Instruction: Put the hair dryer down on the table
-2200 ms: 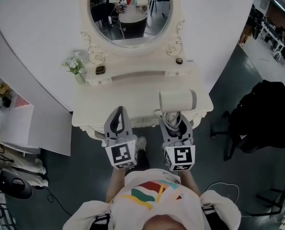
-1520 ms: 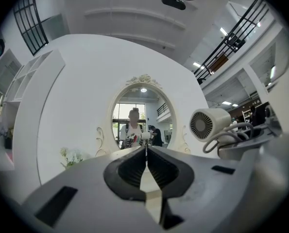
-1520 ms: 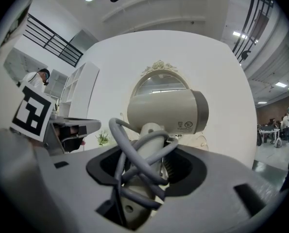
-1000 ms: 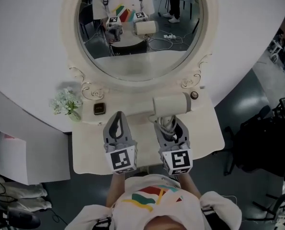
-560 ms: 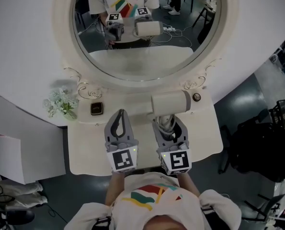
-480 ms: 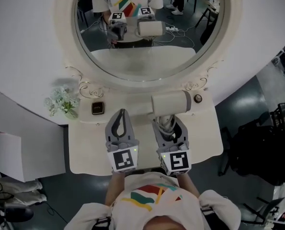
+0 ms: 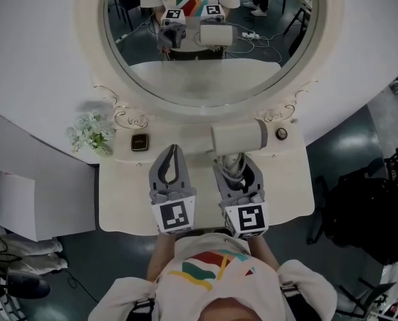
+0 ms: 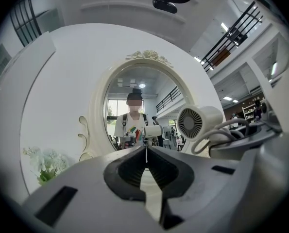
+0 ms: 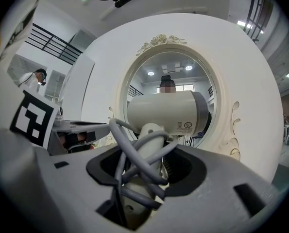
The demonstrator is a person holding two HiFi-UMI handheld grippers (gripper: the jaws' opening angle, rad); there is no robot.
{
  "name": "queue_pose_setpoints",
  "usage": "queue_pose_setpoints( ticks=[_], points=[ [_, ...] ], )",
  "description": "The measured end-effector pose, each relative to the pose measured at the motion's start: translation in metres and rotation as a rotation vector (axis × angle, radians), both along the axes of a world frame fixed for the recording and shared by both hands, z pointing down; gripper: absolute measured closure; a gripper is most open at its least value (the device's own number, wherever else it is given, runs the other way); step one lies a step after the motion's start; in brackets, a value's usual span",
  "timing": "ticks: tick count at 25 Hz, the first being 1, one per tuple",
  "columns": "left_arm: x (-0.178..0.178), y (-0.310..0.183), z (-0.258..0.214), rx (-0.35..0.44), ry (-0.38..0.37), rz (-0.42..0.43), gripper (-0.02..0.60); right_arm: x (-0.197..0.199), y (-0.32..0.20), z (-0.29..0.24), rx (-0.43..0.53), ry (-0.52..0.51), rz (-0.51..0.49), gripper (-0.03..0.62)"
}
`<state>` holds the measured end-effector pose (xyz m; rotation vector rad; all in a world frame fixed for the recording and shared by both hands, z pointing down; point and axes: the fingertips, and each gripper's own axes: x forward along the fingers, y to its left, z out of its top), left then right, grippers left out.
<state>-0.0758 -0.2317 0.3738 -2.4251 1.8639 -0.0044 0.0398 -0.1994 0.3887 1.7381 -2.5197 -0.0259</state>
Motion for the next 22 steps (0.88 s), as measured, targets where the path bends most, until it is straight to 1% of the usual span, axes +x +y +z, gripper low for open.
queue_pose_setpoints(
  ticks=[3, 9, 17, 22],
  points=[
    [-0.001, 0.004, 0.001, -0.004, -0.01, -0.005, 0.571, 0.0, 0.001, 0.005, -0.007, -0.007, -0.006, 0.382],
    [-0.008, 0.009, 0.007, -0.017, -0.025, -0.028, 0.571, -0.004, 0.003, 0.019, -0.055, -0.013, -0.026, 0.382],
    [-0.018, 0.012, 0.011, -0.029, -0.033, -0.059, 0.571, -0.014, 0.002, 0.031, -0.093, 0.005, -0.052, 0.382],
    [-0.021, 0.012, 0.017, -0.026, -0.04, -0.071, 0.571, -0.017, 0.001, 0.048, -0.148, 0.019, -0.065, 0.382]
  ],
)
